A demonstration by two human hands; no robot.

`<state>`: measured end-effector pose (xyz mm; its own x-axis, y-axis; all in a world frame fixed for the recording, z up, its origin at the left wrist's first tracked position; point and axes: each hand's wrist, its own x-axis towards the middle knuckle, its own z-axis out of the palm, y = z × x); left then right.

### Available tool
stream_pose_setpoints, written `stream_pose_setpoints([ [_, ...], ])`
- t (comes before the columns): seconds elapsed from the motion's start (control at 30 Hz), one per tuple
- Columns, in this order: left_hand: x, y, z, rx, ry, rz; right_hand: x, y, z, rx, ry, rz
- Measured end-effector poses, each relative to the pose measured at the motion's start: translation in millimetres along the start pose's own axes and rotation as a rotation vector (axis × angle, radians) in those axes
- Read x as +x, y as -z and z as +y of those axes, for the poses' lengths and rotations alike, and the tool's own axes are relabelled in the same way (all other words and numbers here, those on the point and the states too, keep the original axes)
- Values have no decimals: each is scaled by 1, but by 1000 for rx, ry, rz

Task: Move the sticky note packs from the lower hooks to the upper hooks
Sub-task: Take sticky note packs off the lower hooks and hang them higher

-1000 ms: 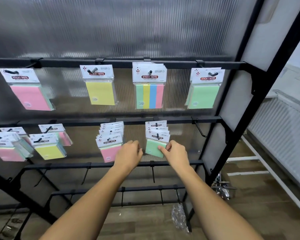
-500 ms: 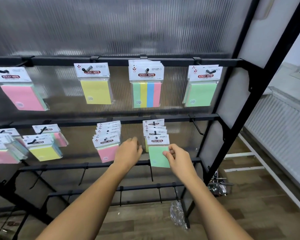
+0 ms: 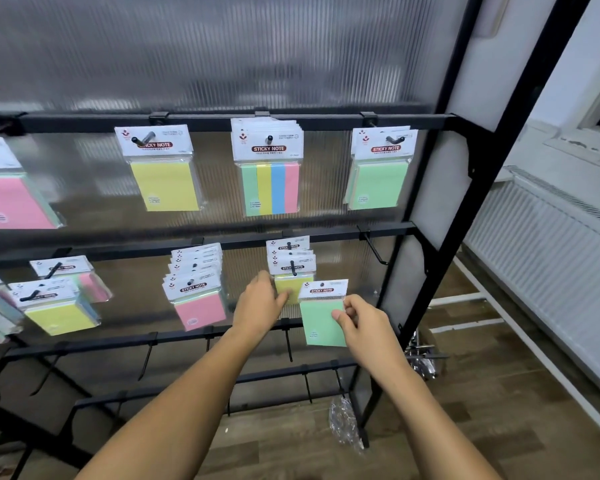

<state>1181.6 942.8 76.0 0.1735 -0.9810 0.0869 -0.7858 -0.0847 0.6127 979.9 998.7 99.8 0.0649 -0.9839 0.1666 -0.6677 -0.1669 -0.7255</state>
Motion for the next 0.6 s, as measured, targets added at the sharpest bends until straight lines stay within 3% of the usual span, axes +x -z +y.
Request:
stream_pose_setpoints([
  [0.3,-12,-2,8,-205,82,37,-7,6,3,12,-46,-21],
  [0.6,-26,-2,16,-96,17,12,-21,16,0,-3,-31,-31],
])
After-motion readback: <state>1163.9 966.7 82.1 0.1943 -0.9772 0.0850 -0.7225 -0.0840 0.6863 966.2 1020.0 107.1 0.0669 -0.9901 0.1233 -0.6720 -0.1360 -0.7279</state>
